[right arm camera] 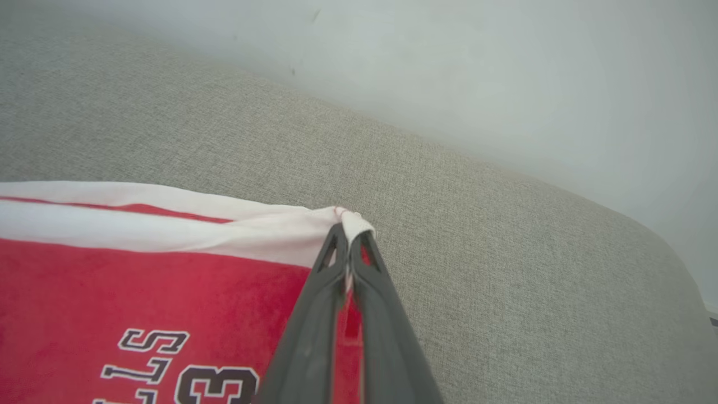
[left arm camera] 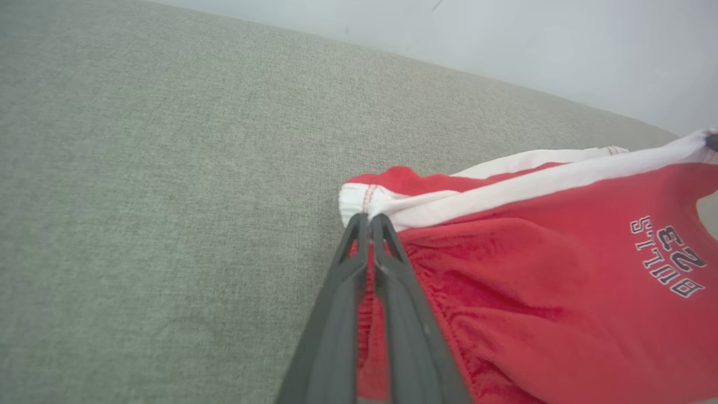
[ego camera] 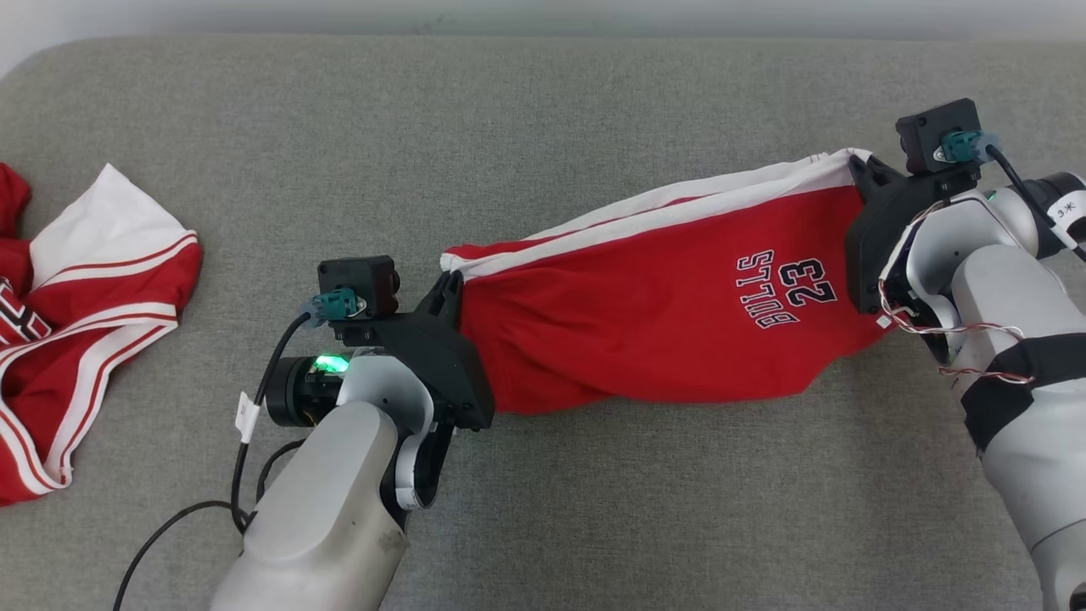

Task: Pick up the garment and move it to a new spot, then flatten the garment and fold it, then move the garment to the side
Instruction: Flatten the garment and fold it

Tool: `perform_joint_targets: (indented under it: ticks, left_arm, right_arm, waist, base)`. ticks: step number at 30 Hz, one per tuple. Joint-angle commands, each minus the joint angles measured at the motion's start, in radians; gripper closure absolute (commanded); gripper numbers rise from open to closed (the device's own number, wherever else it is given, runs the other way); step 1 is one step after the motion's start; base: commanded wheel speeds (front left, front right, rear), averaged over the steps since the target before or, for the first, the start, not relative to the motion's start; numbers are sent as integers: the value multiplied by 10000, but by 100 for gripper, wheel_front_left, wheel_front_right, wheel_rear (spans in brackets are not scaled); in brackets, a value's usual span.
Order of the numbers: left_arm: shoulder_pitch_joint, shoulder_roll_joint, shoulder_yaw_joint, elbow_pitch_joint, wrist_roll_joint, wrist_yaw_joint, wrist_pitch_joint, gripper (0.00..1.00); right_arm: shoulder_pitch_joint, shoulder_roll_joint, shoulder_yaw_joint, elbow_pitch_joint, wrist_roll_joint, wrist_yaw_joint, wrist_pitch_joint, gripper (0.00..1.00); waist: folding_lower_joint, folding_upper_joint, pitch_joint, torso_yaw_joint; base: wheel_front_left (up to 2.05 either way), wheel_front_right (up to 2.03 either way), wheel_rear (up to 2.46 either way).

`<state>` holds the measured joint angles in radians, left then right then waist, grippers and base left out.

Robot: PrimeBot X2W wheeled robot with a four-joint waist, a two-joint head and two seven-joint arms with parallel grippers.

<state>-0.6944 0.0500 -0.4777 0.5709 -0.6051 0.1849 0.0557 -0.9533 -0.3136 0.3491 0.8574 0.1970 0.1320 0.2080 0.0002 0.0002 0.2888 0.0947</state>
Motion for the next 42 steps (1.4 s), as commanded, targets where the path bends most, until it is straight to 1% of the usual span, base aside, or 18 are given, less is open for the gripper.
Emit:
perform_joint_targets:
  ticks: [1,2,6,10,12,15,17,19,20,23,26,30,34,37,42]
  left_arm:
    - [-176,9,-97,132,-118,30,-158,0]
    - [-221,9,-147,202,-141,40,-261,0]
    - [-387,9,-211,417,-242,78,-944,0]
    - [-383,28,-94,532,-218,-69,-1984,0]
    - [-235,191,-68,553,-26,-143,-2572,0]
    - [119,432,-46,382,437,-78,-3081,0]
    - [475,562,16,100,664,-176,-3193,0]
    - [843,816,261,-477,1092,-272,-3206,0]
    - [843,816,261,-477,1092,-272,-3206,0]
    - [1809,986,662,-1426,1809,-402,-3197,0]
    - [2749,1039,1157,-2458,2437,-580,-3201,0]
    - [4066,998,1780,-3441,3064,-917,-3201,0]
    - [5083,948,2380,-4017,3597,-1229,-3202,0]
    - [5654,896,2757,-4338,3889,-1365,-3203,0]
    - [6202,797,3284,-4724,4213,-1641,-3203,0]
  right_arm:
    - [-140,127,-26,201,-70,-27,-206,17]
    - [-161,212,3,292,-54,-27,-303,0]
    - [-272,350,40,635,-27,-27,-867,0]
    - [-227,490,-15,937,199,-27,-1428,0]
    - [-118,495,-79,1096,441,-27,-1555,0]
    - [91,440,-203,1300,928,-27,-1586,0]
    - [271,421,-180,1425,1174,-27,-1383,0]
    - [448,415,-120,1453,1536,-27,-1171,0]
    - [448,415,-120,1453,1536,-27,-1171,0]
    - [690,135,-39,1461,1855,-27,-994,0]
    - [949,51,-51,1553,2143,-27,-882,0]
    - [1105,-211,-206,1809,2319,-27,-838,0]
    - [1147,-338,-418,2171,2319,-27,-869,0]
    - [1070,-381,-695,2470,2422,-27,-875,0]
    - [912,-408,-810,2836,2440,-27,-566,0]
  waist:
    - [-2,-2,43,9]
    - [-2,-2,41,1]
    - [-2,-2,-22,-23]
    - [-2,-2,-208,-9]
    - [-2,-2,-341,19]
    - [-2,-2,-562,82]
    - [-2,-2,-697,135]
    - [-2,-2,-805,187]
    - [-2,-2,-805,187]
    - [-2,-2,-909,288]
    - [-2,-2,-967,390]
    - [-2,-2,-936,559]
    - [-2,-2,-856,743]
    - [-2,-2,-780,874]
    - [-2,-2,-605,1082]
  base:
    - [0,0,0]
    - [0,0,0]
    - [0,0,0]
    - [0,0,0]
    - [0,0,0]
    - [0,0,0]
    - [0,0,0]
    - [0,0,0]
    - [0,0,0]
    - [0,0,0]
    - [0,0,0]
    - [0,0,0]
    - [0,0,0]
    - [0,0,0]
    - [0,0,0]
